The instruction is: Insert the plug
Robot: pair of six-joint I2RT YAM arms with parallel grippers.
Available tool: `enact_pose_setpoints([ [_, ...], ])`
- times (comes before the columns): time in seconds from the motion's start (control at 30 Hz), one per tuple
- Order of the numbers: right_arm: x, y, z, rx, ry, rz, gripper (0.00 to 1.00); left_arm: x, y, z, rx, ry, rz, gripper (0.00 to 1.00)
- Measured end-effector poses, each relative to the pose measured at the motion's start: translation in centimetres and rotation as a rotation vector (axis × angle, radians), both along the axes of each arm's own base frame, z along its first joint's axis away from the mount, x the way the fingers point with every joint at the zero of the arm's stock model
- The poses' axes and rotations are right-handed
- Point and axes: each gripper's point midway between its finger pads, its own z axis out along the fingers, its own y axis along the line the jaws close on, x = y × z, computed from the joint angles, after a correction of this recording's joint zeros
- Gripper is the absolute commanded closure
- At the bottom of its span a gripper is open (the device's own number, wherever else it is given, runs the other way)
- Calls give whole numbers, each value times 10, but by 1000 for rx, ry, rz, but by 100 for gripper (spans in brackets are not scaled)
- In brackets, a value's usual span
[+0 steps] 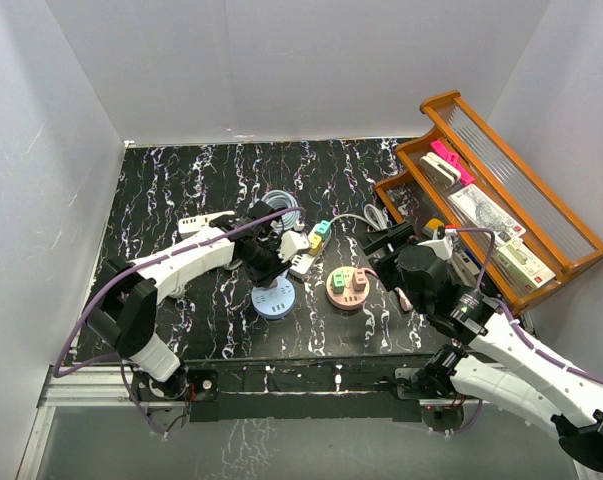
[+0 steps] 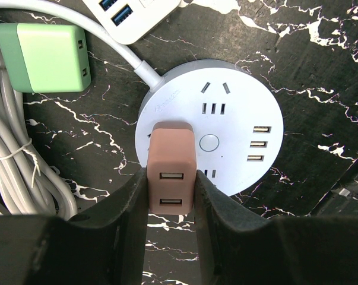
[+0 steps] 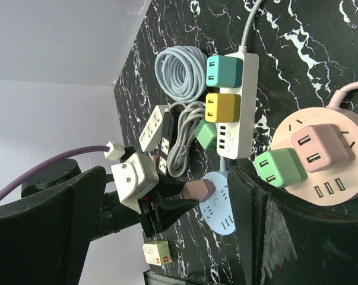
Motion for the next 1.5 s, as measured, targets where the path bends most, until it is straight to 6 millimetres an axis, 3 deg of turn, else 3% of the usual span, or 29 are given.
enact_pose_setpoints([
  [1.0, 3, 3, -10, -34, 24, 5, 19, 0, 1, -15, 27, 31, 6, 100],
  [1.5, 3, -1, -5, -25, 5, -9, 19, 2, 2, -18, 52, 41, 32, 100],
])
